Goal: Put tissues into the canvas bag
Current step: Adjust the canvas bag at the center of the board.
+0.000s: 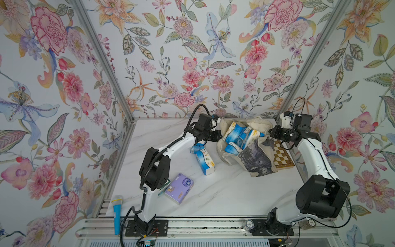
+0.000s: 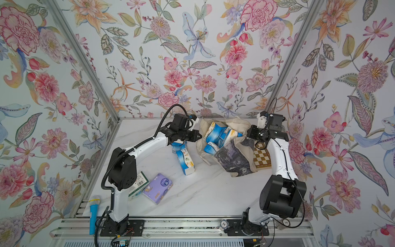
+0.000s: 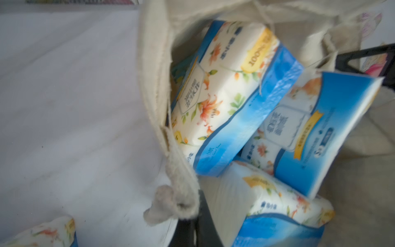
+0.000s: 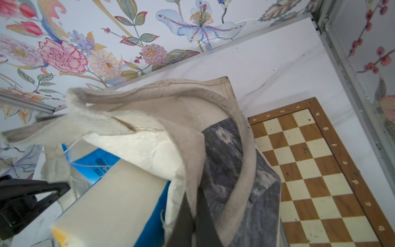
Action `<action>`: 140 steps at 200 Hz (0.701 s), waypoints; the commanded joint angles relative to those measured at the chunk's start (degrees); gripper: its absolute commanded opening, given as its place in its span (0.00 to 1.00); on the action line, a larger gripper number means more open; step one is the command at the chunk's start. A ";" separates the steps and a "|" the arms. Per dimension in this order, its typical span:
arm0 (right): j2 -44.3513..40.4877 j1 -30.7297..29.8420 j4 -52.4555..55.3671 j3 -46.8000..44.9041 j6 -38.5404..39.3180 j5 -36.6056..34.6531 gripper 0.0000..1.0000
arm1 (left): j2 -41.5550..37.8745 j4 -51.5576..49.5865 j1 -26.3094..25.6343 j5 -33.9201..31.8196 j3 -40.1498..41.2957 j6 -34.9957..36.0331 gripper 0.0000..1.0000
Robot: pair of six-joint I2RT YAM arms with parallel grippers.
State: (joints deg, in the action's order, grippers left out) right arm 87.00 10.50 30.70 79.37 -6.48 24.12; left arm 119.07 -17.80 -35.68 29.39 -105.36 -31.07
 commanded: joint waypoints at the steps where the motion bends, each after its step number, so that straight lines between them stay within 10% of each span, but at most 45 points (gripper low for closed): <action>1: -3.03 -7.08 5.45 3.01 4.71 -3.14 0.00 | -0.67 2.52 -0.27 -1.00 -8.98 1.44 0.00; 110: -3.04 -11.64 11.00 4.10 7.63 -17.49 0.00 | 2.45 2.03 -0.14 -2.05 -11.01 1.16 0.00; 140: -5.91 -9.63 10.96 4.87 5.57 -16.59 0.20 | -0.27 -0.05 1.53 -5.70 -7.24 3.05 0.00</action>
State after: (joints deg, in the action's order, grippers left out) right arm 84.33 -0.64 41.04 83.61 0.49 8.29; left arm 121.38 -17.23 -35.40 26.68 -116.11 -30.20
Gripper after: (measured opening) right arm 0.138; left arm 0.052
